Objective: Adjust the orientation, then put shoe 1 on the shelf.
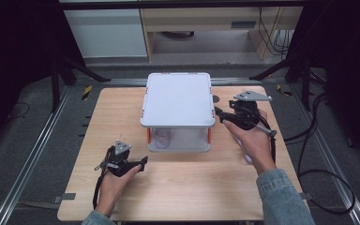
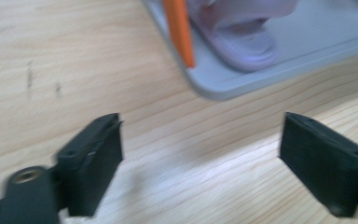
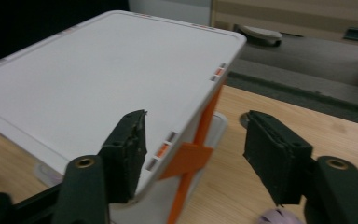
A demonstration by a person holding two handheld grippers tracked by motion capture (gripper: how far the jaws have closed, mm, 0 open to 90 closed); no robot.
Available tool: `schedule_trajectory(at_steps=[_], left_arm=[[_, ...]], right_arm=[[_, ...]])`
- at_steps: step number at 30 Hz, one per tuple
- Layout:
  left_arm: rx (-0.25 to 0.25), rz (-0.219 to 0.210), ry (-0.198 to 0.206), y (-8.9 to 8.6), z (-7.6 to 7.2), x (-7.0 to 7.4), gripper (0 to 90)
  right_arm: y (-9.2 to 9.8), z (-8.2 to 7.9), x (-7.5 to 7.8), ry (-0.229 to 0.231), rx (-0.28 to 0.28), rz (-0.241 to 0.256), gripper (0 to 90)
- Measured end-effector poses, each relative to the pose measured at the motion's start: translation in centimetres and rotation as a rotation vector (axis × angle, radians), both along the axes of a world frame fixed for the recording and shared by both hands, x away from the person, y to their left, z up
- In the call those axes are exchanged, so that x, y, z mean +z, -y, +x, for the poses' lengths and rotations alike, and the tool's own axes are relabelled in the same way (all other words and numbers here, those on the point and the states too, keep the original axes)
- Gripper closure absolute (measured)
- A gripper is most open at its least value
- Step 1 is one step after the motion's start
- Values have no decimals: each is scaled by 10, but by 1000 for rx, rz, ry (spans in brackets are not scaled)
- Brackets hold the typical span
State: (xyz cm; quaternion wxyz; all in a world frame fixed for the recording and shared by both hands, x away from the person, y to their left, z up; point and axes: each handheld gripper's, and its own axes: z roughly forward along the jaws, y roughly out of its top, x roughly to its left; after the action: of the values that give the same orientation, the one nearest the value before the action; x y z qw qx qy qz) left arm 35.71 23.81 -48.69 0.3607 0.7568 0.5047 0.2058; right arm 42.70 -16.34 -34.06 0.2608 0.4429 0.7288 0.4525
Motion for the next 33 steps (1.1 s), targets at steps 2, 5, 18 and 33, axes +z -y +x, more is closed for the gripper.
schedule_trajectory(at_steps=[2,5,18,33], left_arm=[[-5,1,-16,-4,0,-3,89],[13,0,-11,-11,0,-3,87],[35,9,-18,-29,-1,-9,82],[47,-22,-29,-41,-6,-8,82]], right_arm=[[8,-2,-1,1,-23,-10,288],[22,-8,-4,10,-25,1,268],[58,-32,-52,-41,-37,-42,577],[71,-48,-103,-114,-70,-76,656]])
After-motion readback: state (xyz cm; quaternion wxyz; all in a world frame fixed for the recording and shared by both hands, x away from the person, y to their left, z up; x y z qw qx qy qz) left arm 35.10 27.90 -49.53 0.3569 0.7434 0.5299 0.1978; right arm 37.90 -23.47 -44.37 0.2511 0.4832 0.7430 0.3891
